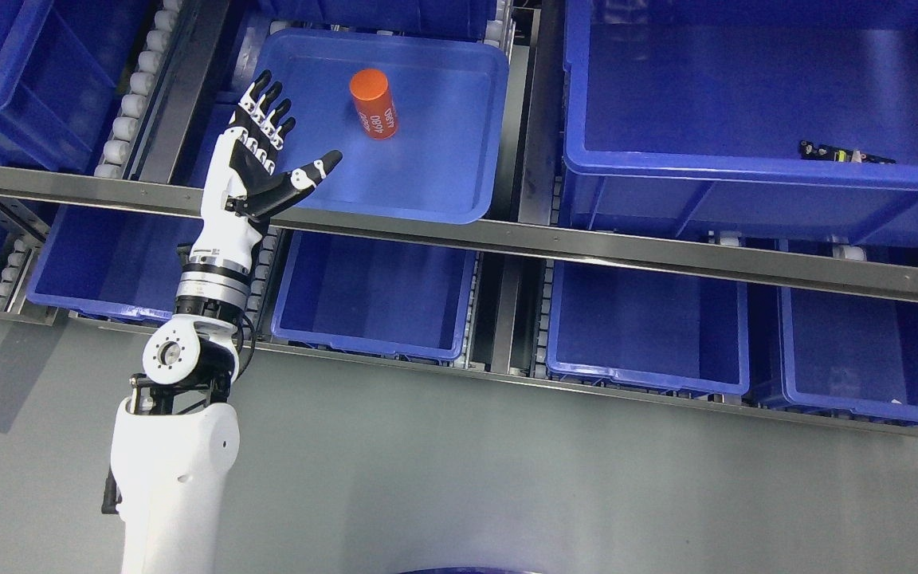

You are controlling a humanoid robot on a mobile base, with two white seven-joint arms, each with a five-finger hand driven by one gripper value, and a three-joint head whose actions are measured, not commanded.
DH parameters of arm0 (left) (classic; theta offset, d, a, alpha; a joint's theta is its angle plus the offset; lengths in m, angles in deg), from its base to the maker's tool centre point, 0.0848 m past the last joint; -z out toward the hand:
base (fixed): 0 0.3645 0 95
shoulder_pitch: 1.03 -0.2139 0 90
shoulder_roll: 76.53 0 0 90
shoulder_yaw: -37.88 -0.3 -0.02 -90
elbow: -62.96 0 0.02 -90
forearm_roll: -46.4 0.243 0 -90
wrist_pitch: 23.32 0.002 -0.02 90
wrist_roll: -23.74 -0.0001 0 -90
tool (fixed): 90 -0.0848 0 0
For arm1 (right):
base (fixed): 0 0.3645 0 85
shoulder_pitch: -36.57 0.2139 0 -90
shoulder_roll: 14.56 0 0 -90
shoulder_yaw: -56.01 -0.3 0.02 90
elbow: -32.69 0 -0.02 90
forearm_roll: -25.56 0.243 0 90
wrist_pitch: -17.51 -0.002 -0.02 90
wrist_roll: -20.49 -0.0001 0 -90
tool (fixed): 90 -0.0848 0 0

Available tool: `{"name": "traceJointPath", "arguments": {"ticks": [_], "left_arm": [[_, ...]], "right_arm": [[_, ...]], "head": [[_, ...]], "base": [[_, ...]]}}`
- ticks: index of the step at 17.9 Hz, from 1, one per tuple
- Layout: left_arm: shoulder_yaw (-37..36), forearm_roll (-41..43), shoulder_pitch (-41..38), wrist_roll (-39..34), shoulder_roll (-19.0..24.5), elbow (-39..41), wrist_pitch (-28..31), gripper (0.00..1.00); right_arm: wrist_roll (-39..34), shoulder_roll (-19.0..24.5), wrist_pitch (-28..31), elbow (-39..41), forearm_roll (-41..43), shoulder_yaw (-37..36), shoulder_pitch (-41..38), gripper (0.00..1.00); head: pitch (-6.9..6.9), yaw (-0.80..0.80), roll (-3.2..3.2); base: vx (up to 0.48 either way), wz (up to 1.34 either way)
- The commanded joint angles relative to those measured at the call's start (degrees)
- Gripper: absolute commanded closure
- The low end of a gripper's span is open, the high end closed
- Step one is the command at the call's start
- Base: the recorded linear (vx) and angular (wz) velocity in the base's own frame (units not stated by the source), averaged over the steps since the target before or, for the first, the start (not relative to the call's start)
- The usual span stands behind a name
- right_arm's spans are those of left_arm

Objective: Grab orange capacitor from left shelf to right desk
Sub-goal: 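Raise the open left hand toward the orange capacitor in the blue bin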

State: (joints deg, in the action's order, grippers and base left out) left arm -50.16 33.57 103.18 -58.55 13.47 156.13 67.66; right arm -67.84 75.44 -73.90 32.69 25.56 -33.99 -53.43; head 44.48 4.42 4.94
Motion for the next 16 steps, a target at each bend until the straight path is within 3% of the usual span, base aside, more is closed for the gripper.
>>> {"name": "traceJointPath", "arguments": {"ticks": [1,11,16], "left_arm": [[0.0,0.0,0.0,0.0,1.0,-0.2,0.1,0.00],[0.2,0.0,0.0,0.0,1.0,-3.0,-1.9,0.00],[0.2,0.0,5.6,0.2,1.0,-10.4,-3.4,0.00]], "right_arm": [[0.0,-1.0,0.1,1.0,-0.2,-0.7,-1.1,0.00],[0.0,-1.0,0.1,1.0,-0.2,-0.7,-1.1,0.00],[0.0,-1.0,0.1,1.0,-0.2,-0.7,-1.1,0.00]], "head": [[0.00,0.00,0.00],[0.00,0.00,0.00],[0.00,0.00,0.00]], "base": [[0.000,0.00],[0.000,0.00],[0.000,0.00]]}}
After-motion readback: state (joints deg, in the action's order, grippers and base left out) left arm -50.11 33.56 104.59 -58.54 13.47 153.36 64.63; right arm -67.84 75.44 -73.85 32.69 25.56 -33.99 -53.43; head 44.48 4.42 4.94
